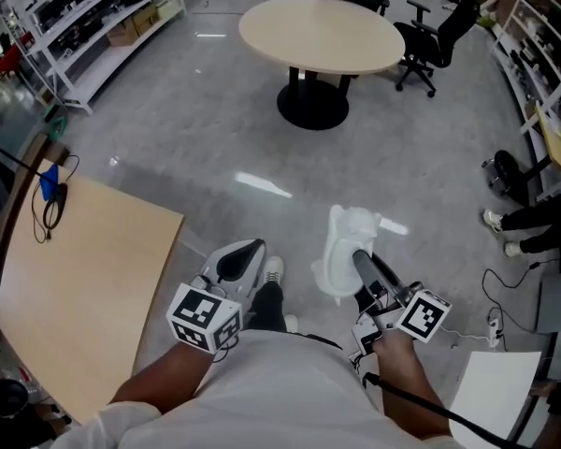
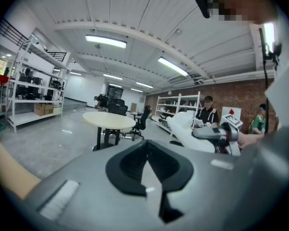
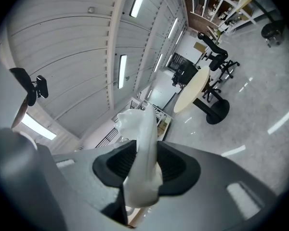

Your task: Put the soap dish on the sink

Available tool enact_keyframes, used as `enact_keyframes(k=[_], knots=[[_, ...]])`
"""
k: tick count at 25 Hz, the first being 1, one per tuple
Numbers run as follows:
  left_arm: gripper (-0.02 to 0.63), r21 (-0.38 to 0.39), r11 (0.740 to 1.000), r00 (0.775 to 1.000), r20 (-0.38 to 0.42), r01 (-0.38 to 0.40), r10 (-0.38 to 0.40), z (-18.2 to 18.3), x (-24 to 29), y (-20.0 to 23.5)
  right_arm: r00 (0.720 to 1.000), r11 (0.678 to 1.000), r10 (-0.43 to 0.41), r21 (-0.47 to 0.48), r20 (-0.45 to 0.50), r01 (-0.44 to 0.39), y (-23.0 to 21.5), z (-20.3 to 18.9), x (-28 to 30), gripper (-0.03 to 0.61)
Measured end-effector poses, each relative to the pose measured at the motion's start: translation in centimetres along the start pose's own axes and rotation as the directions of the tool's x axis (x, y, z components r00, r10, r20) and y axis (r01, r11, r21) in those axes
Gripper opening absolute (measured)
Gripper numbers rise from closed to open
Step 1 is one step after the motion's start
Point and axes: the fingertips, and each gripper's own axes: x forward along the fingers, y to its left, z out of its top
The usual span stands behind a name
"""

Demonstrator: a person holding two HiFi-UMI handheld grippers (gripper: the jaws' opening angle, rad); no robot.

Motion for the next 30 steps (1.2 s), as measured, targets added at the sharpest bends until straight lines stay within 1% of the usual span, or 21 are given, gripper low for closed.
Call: enact_keyframes(k=[5, 9, 13, 17, 22, 30], knots=[[0.008, 0.001, 0.999, 0.999, 0.005, 0.033, -0.033, 0.8, 2.3, 0.1, 0.999, 0.999, -0.027, 0.022, 0.018, 0.027, -1.0, 0.8, 0.1, 0.137], [0.008, -0.005, 0.999, 0.999, -0.002, 0.04, -0.04, 0.8, 3.9, 1.1, 0.999, 0.999, -0.044, 0.024, 0.021, 0.044, -2.2, 1.5, 0.9, 0.137], [0.008, -0.01, 0.999, 0.999, -0.021, 0.041, -0.041, 1.3, 5.7, 2.2, 0.998, 0.998, -0.052, 0.032, 0.018, 0.051, -3.2, 3.0, 2.4, 0.137], [0.008, -0.017, 0.999, 0.999, -0.023, 0.041, -0.042, 2.2, 7.6, 3.8, 0.998, 0.997, -0.062, 0.045, 0.015, 0.061, -3.9, 4.2, 4.3, 0.137], [0.008, -0.01, 0.999, 0.999, -0.015, 0.048, -0.048, 3.6, 10.5, 6.0, 0.997, 0.997, -0.071, 0.034, 0.015, 0.07, -5.1, 6.0, 7.1, 0.137], [0.008, -0.003, 0.997, 0.997, -0.006, 0.078, -0.078, 6.1, 15.1, 10.6, 0.996, 0.996, -0.089, 0.033, 0.031, 0.088, -6.6, 9.2, 12.7, 0.137]])
